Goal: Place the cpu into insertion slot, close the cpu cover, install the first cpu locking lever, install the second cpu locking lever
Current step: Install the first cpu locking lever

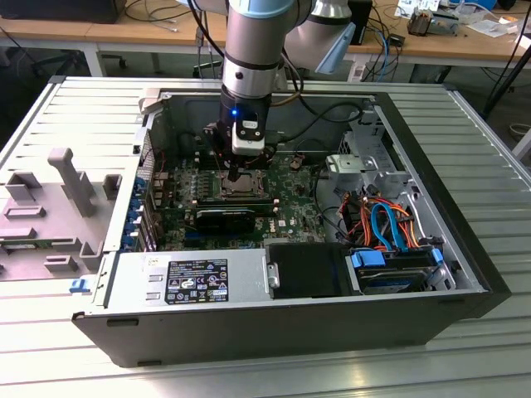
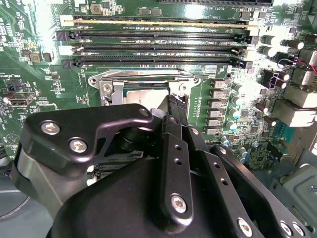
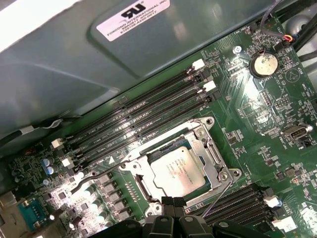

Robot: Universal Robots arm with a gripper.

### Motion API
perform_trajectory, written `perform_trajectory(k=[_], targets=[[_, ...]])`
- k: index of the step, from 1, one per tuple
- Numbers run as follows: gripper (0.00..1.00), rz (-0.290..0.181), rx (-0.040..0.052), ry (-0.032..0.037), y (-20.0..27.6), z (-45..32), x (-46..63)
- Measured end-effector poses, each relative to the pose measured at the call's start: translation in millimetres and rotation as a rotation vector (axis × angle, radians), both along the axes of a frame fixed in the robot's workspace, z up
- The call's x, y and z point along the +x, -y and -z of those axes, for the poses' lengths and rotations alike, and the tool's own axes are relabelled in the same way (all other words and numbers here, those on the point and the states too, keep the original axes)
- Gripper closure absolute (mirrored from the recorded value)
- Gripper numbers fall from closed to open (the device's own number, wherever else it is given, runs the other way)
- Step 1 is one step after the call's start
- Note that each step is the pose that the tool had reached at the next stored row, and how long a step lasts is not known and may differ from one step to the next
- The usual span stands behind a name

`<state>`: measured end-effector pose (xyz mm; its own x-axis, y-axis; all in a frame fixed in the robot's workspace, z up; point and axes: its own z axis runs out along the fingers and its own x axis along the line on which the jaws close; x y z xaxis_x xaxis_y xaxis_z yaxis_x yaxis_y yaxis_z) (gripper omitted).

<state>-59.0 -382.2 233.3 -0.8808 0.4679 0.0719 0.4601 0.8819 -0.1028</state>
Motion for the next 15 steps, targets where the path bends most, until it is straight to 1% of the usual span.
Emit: perform_trajectory(k=[2, 5, 15], targets=[[0.89, -0.001, 0.0001, 0.0000, 0.0, 0.0, 0.0], [0.89, -0.016, 0.0000, 0.0000, 0.0, 0.0, 0.0], [0.89, -0.027, 0.0000, 0.0000, 0.0, 0.0, 0.0]])
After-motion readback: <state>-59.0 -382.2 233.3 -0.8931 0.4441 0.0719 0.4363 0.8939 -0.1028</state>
